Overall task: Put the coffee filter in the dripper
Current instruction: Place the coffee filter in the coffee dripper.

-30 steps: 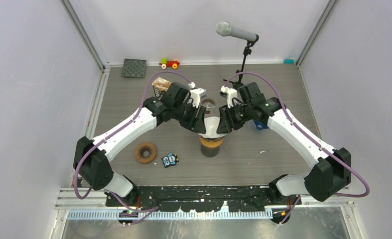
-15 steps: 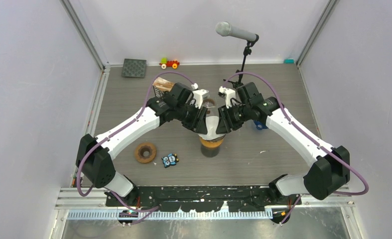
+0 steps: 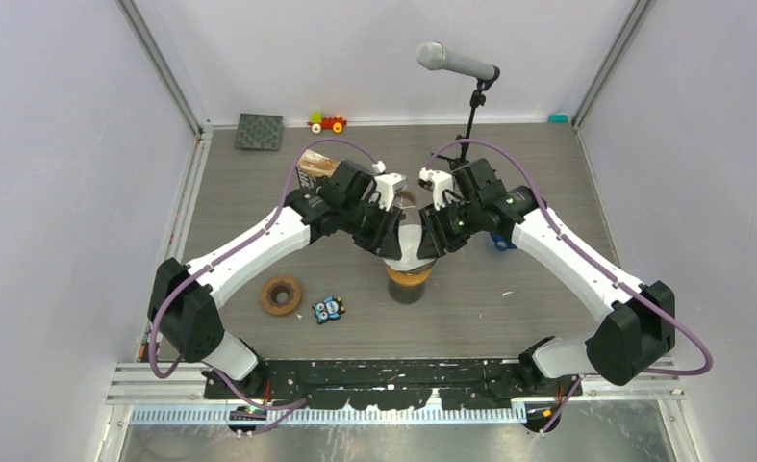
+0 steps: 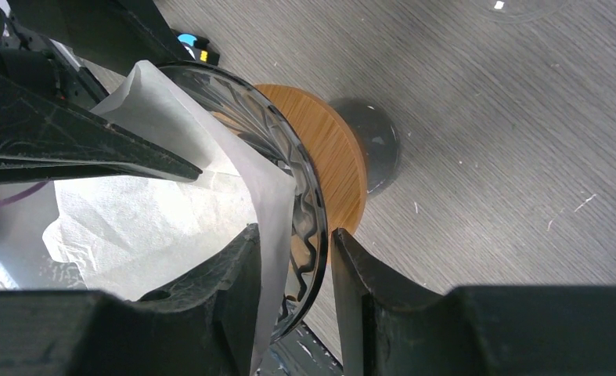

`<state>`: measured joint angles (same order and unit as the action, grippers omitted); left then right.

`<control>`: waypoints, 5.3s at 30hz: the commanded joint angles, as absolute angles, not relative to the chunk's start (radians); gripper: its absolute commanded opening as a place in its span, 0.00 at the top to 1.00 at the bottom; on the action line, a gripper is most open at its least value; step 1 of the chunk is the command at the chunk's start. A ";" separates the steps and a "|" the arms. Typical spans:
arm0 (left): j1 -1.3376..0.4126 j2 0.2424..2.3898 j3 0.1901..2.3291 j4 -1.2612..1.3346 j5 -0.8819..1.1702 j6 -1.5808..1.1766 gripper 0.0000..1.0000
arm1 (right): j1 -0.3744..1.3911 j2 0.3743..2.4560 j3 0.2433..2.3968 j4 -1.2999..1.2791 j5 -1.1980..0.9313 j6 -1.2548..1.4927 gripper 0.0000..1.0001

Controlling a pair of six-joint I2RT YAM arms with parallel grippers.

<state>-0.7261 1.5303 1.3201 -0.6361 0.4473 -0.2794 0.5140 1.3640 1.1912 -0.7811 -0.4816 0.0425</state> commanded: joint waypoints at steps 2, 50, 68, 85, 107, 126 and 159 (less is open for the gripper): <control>-0.736 1.539 1.353 -0.640 0.415 -0.243 0.60 | 0.528 1.367 1.244 -0.806 -0.407 0.005 0.58; -0.758 1.494 1.420 -0.667 0.357 -0.167 0.34 | 0.564 1.371 1.335 -0.853 -0.400 -0.037 0.47; -0.759 1.522 1.362 -0.644 0.361 -0.204 0.33 | 0.563 1.384 1.246 -0.830 -0.390 -0.026 0.47; -0.763 1.538 1.325 -0.620 0.361 -0.210 0.35 | 0.565 1.403 1.215 -0.785 -0.396 -0.001 0.50; -0.776 1.538 1.310 -0.606 0.388 -0.211 0.66 | 0.564 1.406 1.224 -0.791 -0.373 -0.012 0.51; -0.793 1.524 1.351 -0.637 0.326 -0.174 0.52 | 0.564 1.390 1.260 -0.813 -0.359 -0.036 0.50; -0.787 1.320 1.482 -0.766 0.311 0.236 0.13 | 0.554 1.398 1.327 -0.870 -0.374 -0.082 0.46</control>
<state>-0.7879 1.4139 1.4239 -0.7277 0.2951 0.0761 0.5587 1.4014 1.2831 -0.8631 -0.3607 -0.0631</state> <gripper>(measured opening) 0.871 0.542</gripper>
